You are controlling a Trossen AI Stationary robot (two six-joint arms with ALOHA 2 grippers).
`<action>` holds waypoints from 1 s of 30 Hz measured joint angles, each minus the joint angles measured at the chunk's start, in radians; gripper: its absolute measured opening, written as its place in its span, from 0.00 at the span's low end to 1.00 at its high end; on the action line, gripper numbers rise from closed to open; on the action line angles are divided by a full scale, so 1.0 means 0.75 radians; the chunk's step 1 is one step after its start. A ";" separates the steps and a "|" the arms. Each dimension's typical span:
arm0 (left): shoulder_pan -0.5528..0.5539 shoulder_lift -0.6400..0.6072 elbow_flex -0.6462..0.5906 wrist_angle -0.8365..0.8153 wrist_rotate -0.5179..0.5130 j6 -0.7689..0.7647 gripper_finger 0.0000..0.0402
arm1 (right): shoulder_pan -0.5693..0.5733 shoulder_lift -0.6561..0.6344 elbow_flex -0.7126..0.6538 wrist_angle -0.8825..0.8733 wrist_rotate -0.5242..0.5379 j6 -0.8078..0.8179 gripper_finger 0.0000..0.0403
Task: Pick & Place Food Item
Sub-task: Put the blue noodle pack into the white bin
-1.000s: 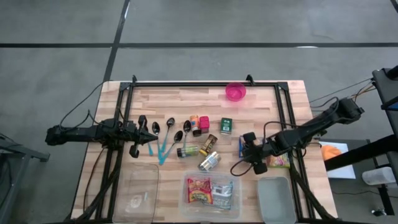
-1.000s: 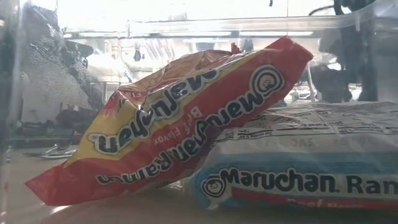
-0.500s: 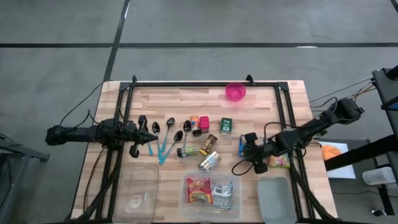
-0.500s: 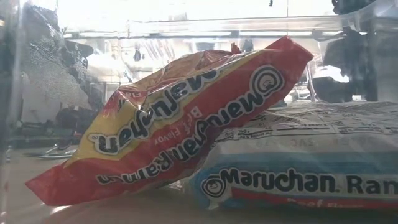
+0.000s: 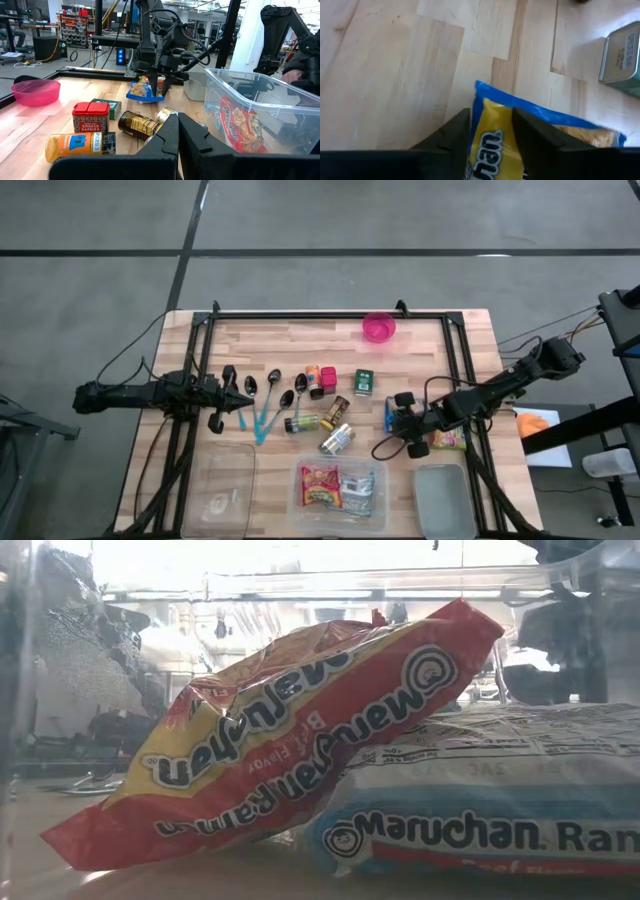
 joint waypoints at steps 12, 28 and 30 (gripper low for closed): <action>0.000 0.000 0.000 0.000 0.000 0.000 0.00 | 0.001 0.000 -0.001 -0.001 0.000 0.189 0.03; 0.000 0.000 0.000 0.000 0.000 0.000 0.00 | 0.001 -0.079 0.173 0.001 0.066 0.279 0.03; 0.000 0.000 0.000 0.000 0.000 0.000 0.00 | 0.000 -0.113 0.198 0.004 0.109 0.265 0.03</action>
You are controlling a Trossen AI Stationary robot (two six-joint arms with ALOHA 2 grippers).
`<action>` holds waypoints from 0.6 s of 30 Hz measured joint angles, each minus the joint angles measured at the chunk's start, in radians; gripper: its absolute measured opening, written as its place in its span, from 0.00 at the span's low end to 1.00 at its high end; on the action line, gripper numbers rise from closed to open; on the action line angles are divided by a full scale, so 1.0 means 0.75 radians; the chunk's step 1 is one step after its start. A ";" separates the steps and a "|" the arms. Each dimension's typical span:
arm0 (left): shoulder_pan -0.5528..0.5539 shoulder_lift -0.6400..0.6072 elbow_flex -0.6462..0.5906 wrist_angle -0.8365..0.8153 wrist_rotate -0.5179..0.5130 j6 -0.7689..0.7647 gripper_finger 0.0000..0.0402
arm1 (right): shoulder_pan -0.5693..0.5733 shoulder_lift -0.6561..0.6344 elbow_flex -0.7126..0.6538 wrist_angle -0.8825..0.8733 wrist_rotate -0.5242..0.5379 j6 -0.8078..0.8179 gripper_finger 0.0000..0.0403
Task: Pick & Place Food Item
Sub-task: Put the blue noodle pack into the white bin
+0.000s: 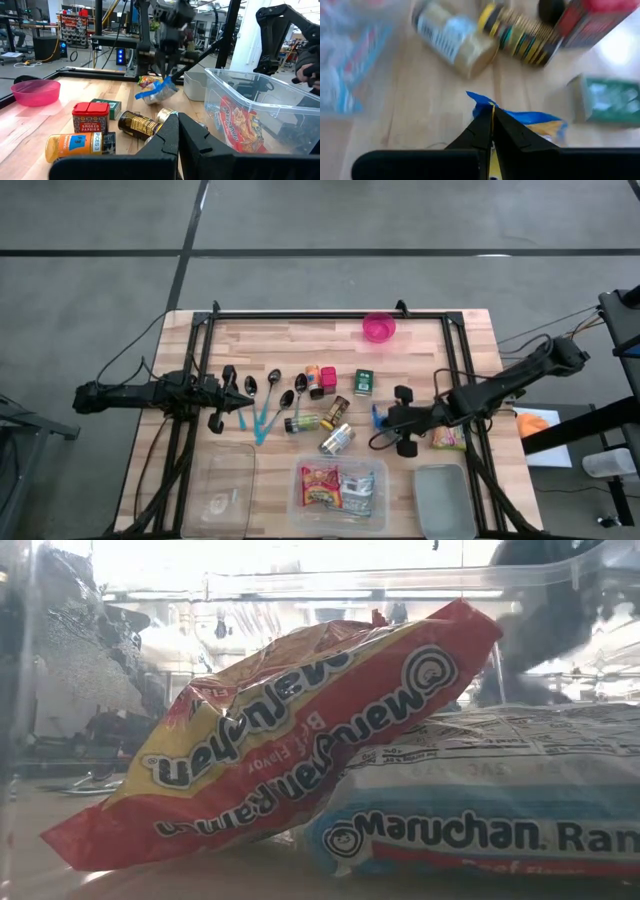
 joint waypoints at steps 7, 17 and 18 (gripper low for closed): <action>0.000 0.000 0.000 0.000 0.000 0.000 0.00 | 0.000 -0.146 0.094 0.017 0.063 -0.061 0.03; 0.000 0.000 0.000 0.000 0.000 0.000 0.00 | 0.000 -0.366 0.118 0.388 -0.052 -0.168 0.03; 0.000 0.000 0.000 0.000 0.000 0.000 0.00 | 0.000 -0.378 0.118 0.422 -0.084 -0.174 0.03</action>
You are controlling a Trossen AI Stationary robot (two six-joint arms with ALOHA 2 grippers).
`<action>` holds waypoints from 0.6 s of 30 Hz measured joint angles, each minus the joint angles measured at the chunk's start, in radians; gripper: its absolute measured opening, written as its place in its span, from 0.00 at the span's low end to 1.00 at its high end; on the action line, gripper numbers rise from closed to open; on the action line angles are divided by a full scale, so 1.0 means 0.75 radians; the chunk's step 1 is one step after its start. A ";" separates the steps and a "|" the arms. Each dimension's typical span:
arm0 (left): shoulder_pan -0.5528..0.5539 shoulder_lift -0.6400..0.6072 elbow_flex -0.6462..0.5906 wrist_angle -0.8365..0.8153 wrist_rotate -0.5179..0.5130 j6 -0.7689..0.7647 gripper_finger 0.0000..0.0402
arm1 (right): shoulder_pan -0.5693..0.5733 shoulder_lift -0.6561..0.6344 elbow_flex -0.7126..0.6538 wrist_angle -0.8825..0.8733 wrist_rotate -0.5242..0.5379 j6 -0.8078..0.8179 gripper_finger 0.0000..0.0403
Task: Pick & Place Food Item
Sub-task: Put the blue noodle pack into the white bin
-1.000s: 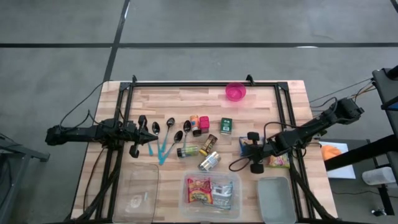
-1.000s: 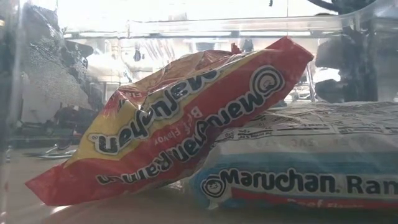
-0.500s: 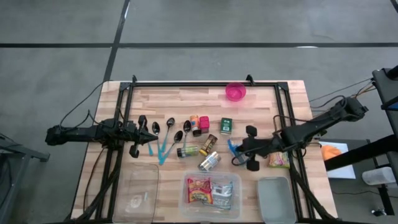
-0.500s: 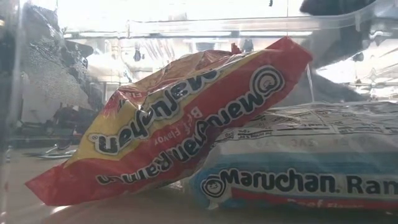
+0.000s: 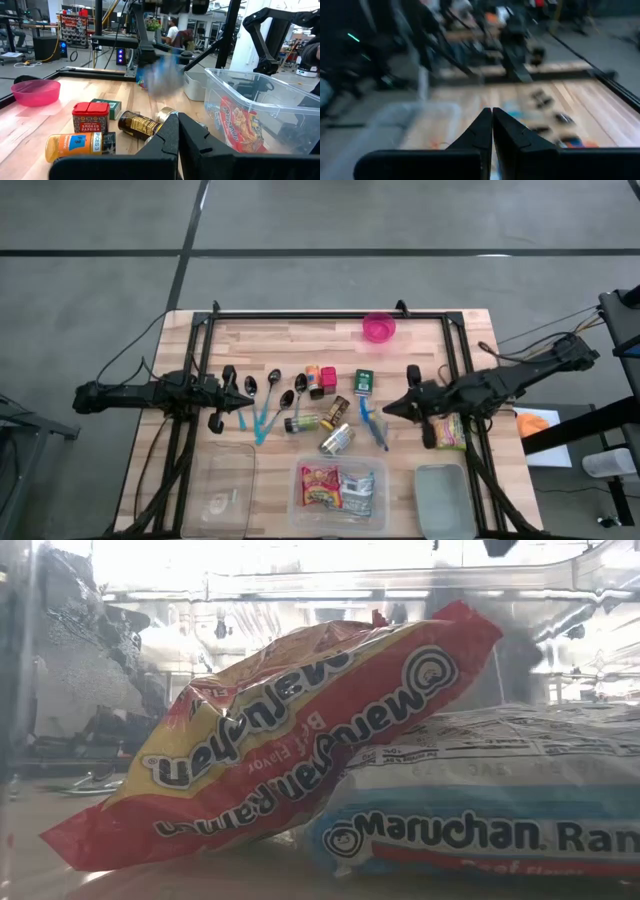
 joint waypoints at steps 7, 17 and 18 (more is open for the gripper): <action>0.000 0.000 0.000 0.000 0.000 0.000 0.00 | 0.000 -0.023 0.000 0.128 -0.166 -0.043 0.03; 0.000 0.000 0.000 -0.001 0.000 0.000 0.00 | -0.001 0.064 -0.003 -0.158 -0.069 0.041 0.03; 0.000 0.000 0.000 0.000 0.000 0.000 0.00 | -0.001 0.075 -0.003 -0.155 -0.065 0.052 0.03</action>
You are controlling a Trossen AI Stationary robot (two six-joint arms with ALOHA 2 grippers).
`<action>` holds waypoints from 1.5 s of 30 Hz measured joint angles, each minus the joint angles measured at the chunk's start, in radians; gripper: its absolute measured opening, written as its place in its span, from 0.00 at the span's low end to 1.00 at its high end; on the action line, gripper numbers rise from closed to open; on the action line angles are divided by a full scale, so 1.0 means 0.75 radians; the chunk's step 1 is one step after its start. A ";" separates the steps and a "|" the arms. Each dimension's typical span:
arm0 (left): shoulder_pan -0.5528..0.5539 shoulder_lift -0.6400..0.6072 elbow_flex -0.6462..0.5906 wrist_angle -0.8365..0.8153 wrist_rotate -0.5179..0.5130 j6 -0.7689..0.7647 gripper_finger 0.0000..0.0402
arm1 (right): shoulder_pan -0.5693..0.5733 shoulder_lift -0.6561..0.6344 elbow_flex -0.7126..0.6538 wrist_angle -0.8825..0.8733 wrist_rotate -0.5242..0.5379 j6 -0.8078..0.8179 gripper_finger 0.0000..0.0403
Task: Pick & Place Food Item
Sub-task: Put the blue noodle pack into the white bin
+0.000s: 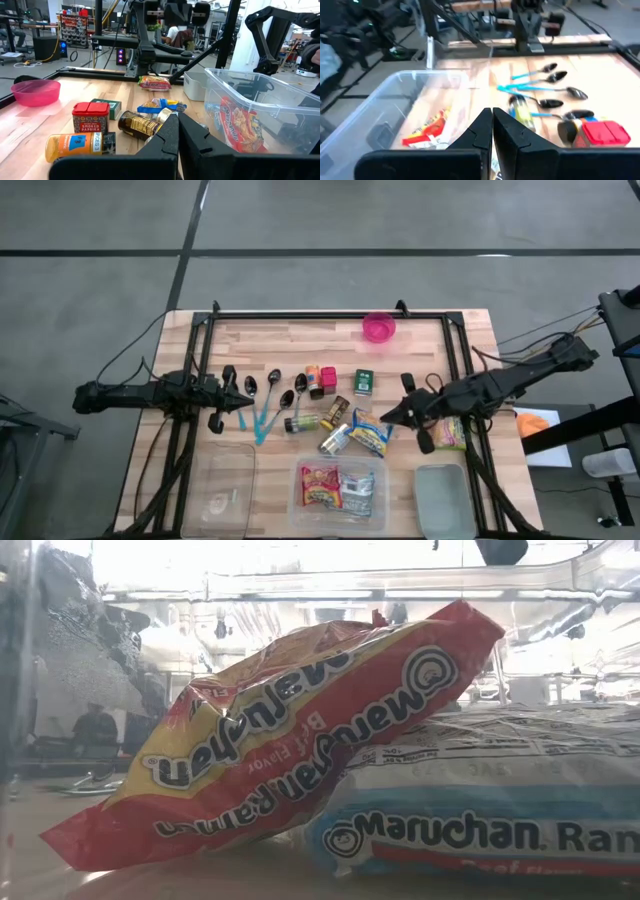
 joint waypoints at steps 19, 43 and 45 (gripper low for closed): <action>0.000 0.000 0.000 0.000 0.000 0.000 0.00 | -0.022 0.380 0.001 0.015 0.060 -0.031 0.59; 0.000 0.000 0.000 0.000 0.000 0.000 0.00 | -0.306 0.669 0.002 0.104 -0.455 -0.316 0.63; 0.000 0.000 0.000 0.000 0.000 0.000 0.00 | -0.307 0.713 0.002 0.141 -0.462 -0.330 0.63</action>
